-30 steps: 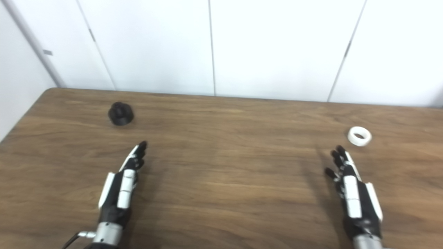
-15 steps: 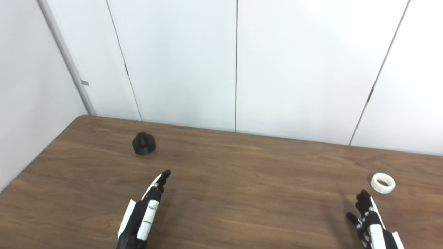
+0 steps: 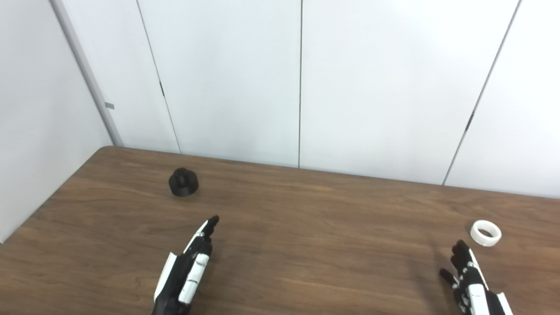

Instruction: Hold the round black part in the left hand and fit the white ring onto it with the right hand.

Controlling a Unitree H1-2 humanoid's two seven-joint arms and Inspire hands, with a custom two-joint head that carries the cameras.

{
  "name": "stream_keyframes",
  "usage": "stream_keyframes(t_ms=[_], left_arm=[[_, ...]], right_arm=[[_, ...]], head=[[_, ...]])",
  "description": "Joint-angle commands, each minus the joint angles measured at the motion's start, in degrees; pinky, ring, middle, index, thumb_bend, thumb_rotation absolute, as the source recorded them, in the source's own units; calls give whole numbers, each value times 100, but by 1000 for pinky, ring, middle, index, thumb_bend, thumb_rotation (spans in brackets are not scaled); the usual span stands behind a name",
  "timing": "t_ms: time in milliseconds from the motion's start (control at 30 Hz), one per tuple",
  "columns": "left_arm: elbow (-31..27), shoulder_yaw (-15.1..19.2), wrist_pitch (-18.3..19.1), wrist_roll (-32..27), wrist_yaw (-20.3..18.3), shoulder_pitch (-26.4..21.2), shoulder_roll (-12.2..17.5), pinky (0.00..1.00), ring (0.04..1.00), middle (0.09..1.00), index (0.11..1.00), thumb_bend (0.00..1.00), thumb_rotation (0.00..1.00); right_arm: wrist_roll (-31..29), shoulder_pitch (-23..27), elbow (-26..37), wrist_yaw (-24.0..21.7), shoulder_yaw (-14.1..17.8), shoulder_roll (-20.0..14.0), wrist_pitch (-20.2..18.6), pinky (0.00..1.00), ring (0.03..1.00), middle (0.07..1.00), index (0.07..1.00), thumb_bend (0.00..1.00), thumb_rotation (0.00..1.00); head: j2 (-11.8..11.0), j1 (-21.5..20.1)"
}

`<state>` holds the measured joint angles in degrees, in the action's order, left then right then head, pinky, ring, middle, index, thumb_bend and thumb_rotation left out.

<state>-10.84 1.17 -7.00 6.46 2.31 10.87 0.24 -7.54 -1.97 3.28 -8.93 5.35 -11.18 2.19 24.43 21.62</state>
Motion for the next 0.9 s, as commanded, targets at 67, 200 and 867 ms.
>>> stream_keyframes(t_ms=[67,200,867], left_arm=[[-224,-36,250,435,238,147,-145,994,989,976,953,632,616],[-630,78,657,836,409,-21,-83,999,960,936,925,780,411],[-942,664,2296,2453,208,-1105,1329,939,967,941,884,921,322]], right_arm=[[29,-63,-232,5,-1,-55,-66,1000,1000,997,1000,436,1000],[23,-46,-220,28,16,-47,-117,1000,1000,995,1000,447,1000],[132,-18,-192,64,-20,32,-166,1000,1000,991,1000,422,1000]], head=[[47,14],[60,66],[93,78]])
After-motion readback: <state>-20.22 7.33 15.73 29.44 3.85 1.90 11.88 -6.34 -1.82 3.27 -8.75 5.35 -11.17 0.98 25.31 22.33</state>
